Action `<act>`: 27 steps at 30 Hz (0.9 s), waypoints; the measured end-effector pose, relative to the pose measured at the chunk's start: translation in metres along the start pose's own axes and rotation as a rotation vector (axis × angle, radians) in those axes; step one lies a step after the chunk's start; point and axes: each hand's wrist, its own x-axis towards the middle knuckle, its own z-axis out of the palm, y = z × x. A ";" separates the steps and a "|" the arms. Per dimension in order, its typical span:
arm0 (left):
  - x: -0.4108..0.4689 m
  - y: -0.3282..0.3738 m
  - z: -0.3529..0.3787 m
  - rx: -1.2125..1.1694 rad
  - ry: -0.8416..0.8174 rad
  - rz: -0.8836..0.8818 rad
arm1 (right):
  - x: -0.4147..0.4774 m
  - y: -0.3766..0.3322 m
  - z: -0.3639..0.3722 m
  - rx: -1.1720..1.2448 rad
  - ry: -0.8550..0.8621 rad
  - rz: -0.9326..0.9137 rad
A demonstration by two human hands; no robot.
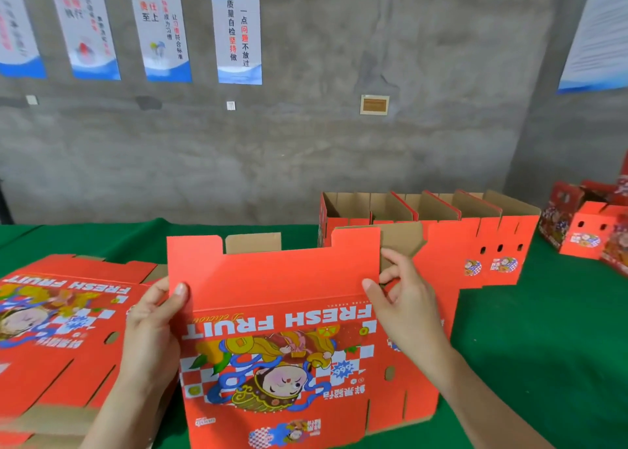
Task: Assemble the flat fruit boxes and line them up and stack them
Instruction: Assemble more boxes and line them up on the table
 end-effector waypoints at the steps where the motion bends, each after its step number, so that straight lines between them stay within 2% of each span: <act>1: -0.001 0.000 0.000 -0.011 -0.007 -0.004 | 0.002 0.000 0.000 0.036 -0.038 0.056; 4: -0.003 -0.003 -0.001 -0.050 -0.016 -0.041 | 0.008 0.003 -0.004 0.032 -0.122 0.119; 7: -0.004 -0.007 -0.002 -0.072 -0.007 -0.068 | 0.013 0.005 -0.014 0.054 -0.280 0.204; 11: -0.005 -0.011 0.005 -0.086 0.012 -0.100 | 0.010 -0.004 -0.019 0.404 -0.600 0.332; 13: -0.005 -0.013 0.009 -0.092 0.009 -0.111 | 0.009 -0.009 -0.018 0.444 -0.570 0.378; 15: -0.006 -0.013 0.012 -0.088 -0.012 -0.117 | 0.009 -0.010 -0.017 0.412 -0.464 0.407; 20: -0.009 -0.004 0.019 -0.030 -0.161 -0.102 | 0.011 -0.003 -0.017 0.369 -0.338 0.412; 27: -0.006 0.000 0.016 0.122 -0.280 -0.031 | 0.016 0.002 -0.031 0.474 -0.447 0.530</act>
